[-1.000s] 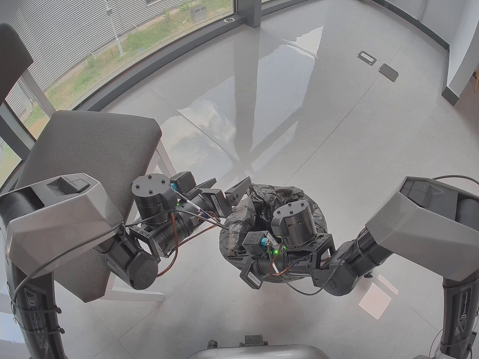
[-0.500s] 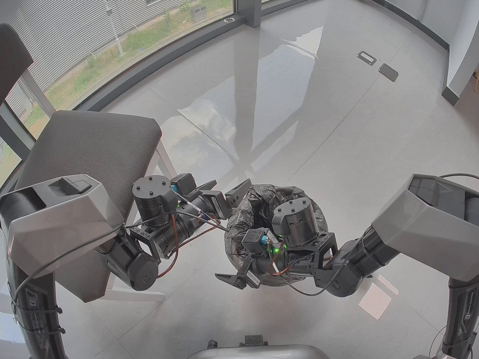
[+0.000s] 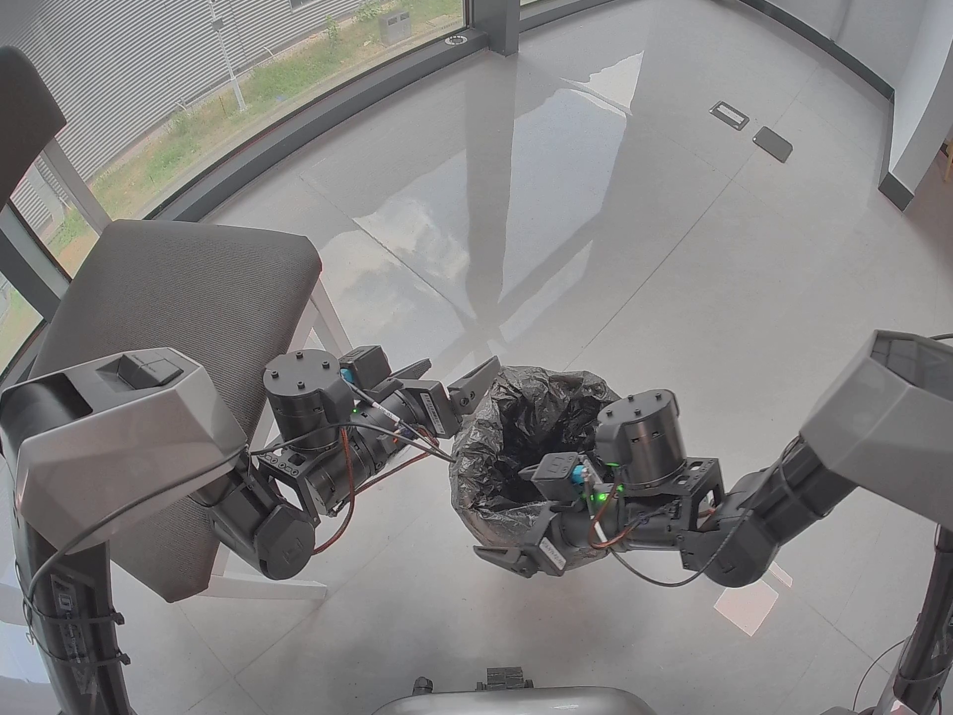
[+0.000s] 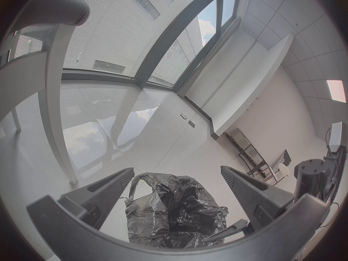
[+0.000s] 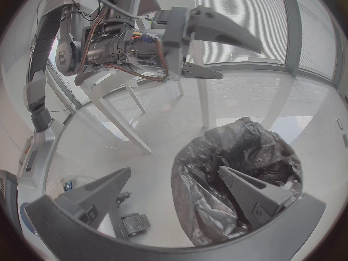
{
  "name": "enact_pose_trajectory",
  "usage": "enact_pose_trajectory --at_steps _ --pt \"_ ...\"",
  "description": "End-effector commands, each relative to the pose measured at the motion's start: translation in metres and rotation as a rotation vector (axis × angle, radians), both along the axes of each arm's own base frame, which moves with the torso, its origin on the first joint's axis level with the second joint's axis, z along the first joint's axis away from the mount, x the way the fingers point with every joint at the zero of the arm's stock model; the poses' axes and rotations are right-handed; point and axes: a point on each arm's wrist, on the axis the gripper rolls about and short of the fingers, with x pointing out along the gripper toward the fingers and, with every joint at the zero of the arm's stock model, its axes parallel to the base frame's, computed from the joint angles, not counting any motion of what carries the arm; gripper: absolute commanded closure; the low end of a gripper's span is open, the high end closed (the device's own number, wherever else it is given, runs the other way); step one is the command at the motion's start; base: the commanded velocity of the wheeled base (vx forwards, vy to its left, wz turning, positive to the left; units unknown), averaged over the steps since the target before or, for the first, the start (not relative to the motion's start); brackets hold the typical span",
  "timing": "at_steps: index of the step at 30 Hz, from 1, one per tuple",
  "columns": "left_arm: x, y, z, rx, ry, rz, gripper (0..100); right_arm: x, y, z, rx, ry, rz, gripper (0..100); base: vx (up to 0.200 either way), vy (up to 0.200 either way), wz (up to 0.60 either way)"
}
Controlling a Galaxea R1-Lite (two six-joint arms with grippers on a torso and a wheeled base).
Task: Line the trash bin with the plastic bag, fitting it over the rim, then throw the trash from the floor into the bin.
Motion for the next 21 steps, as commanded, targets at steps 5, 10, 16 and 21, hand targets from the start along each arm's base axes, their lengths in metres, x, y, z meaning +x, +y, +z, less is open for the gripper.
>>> enact_pose_trajectory --at_steps 5,10,16,21 --pt "-0.004 -0.004 0.002 0.101 -0.079 -0.020 0 -0.034 -0.096 0.066 -0.040 -0.127 -0.259 0 0.000 0.000 0.00" --pt "-0.006 -0.010 0.006 0.115 -0.099 -0.035 0 -0.061 -0.133 0.074 -0.103 -0.131 -0.390 0 0.000 0.000 0.00" --pt "-0.009 -0.014 0.006 0.199 -0.163 -0.044 0 -0.093 -0.163 0.072 -0.153 -0.134 -0.466 0 0.000 0.000 0.00" --pt "-0.014 -0.029 0.011 0.198 -0.191 -0.070 0 -0.108 -0.185 0.058 -0.216 -0.043 -0.549 0 0.000 0.000 0.00"
